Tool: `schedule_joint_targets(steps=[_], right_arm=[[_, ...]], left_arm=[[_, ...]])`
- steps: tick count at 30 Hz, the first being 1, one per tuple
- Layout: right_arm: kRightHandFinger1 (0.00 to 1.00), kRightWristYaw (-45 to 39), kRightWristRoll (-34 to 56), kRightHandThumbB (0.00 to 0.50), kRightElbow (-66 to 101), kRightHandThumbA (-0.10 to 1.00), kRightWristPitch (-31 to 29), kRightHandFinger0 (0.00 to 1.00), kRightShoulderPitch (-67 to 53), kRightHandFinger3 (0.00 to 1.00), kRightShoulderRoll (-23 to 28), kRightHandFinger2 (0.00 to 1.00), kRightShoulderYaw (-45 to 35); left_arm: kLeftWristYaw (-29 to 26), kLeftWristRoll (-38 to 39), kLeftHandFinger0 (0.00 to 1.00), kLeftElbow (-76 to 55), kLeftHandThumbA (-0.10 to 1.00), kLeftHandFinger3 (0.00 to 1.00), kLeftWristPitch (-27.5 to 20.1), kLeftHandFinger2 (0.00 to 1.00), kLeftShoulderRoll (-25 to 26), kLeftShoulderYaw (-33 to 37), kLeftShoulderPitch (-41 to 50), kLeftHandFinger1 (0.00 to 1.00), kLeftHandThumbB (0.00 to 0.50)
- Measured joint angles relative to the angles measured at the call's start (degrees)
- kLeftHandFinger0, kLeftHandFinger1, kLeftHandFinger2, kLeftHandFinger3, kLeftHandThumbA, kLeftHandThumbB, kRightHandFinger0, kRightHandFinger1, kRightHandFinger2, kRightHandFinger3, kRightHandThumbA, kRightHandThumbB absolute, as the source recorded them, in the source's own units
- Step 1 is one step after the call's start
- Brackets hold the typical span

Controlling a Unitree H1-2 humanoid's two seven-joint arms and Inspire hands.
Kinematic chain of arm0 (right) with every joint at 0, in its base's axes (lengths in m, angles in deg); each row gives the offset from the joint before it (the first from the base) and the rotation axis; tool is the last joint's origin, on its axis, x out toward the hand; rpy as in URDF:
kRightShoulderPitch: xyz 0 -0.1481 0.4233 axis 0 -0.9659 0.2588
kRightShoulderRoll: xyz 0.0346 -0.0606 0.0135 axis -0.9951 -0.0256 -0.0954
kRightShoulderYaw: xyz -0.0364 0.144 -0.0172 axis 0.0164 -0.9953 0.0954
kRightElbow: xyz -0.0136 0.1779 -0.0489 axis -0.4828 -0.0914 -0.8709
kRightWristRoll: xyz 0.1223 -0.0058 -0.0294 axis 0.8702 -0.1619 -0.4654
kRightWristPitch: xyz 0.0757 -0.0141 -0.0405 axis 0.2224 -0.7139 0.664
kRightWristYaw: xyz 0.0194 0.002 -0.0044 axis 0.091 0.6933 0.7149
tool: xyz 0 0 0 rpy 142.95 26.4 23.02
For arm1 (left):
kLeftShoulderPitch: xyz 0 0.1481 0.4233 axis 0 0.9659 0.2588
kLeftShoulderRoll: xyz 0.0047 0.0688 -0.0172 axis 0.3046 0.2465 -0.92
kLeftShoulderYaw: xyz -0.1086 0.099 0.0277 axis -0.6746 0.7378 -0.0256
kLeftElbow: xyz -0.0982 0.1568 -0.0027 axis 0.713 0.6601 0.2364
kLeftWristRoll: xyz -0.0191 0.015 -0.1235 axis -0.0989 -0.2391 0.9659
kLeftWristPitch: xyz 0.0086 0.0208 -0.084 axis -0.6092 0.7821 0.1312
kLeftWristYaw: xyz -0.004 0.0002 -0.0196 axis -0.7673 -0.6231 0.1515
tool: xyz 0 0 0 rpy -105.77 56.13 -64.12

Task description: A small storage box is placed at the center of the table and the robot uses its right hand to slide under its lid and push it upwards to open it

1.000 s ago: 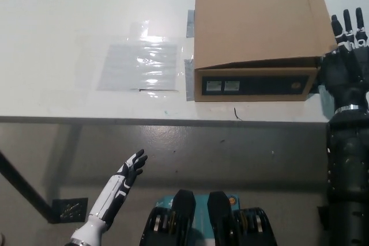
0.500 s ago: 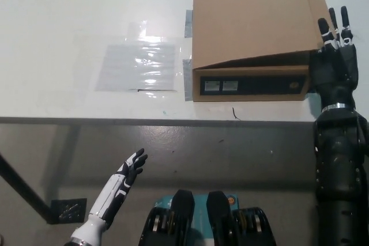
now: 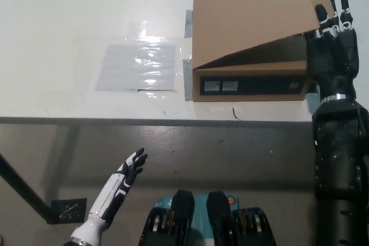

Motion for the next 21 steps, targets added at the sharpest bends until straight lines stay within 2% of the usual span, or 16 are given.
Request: schedule_joint_targets(steps=[5,10,14,21], right_arm=[[1.0,0.15,-0.56,0.368,0.08,1.0,0.02,1.0,0.97,1.0,-0.66,1.0,1.75],[1.0,0.5,-1.31,0.337,-0.76,1.0,-0.02,1.0,2.55,1.0,-2.28,1.0,2.83],[1.0,0.47,-2.24,0.366,-4.29,1.0,-0.33,1.0,3.28,1.0,-3.32,1.0,3.54],[1.0,0.4,-4.52,0.335,-12.07,1.0,-1.87,1.0,5.81,1.0,-5.18,1.0,4.9]], left_arm=[[0.02,0.0,1.0,-0.02,1.0,1.0,0.0,1.0,0.03,0.01,-0.01,1.0,0.5],[0.05,0.01,1.0,-0.03,1.0,1.0,0.0,1.0,0.08,0.01,-0.01,1.0,0.5],[0.23,-0.01,1.0,-0.37,1.0,1.0,0.0,1.0,0.09,0.07,0.0,1.0,0.5],[0.82,-0.02,1.0,-0.82,1.0,1.0,0.0,1.0,0.21,0.13,-0.44,1.0,0.5]])
